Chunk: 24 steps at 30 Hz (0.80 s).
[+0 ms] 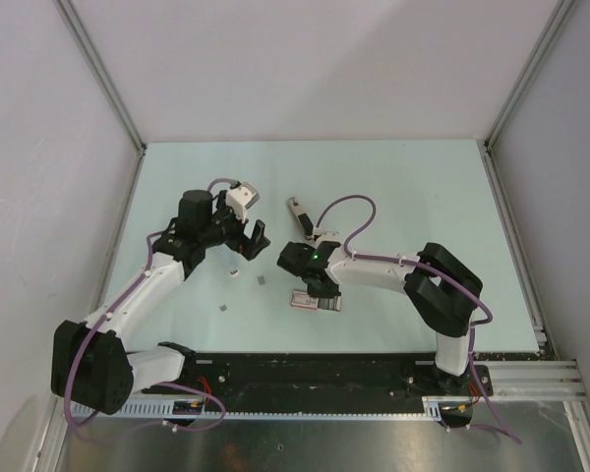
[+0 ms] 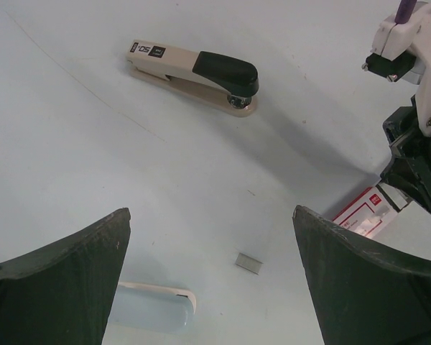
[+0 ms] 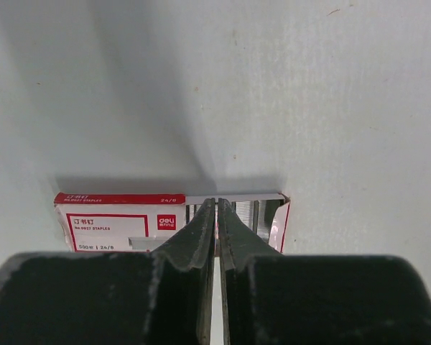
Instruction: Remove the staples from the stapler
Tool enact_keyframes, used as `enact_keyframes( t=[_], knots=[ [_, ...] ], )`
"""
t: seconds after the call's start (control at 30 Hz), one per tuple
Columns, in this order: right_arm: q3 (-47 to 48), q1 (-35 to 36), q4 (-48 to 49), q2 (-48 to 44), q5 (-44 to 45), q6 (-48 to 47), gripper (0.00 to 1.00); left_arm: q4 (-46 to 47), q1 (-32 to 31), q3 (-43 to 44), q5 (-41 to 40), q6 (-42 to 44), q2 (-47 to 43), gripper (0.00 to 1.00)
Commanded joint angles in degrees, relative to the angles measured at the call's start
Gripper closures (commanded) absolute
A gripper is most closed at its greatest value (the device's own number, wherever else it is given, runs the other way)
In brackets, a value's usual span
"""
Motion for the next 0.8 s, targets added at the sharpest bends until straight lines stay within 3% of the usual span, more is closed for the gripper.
enact_keyframes(
  t=[0.0,0.57,0.77],
  knots=[
    [1.8,-0.1,0.1,-2.6,2.0,0.8,0.92,1.4,-0.3,-0.1,-0.2,3.8,-1.6,0.01],
    [1.6,0.8,0.7,-0.2,0.4,0.6,0.95,1.2,-0.3,-0.3,-1.2,4.9,-1.4,0.00],
    [1.6,-0.9,3.6,-7.2,1.7,-2.1,0.87,1.2,-0.3,0.0,-1.8,6.5,-1.1,0.01]
  ],
)
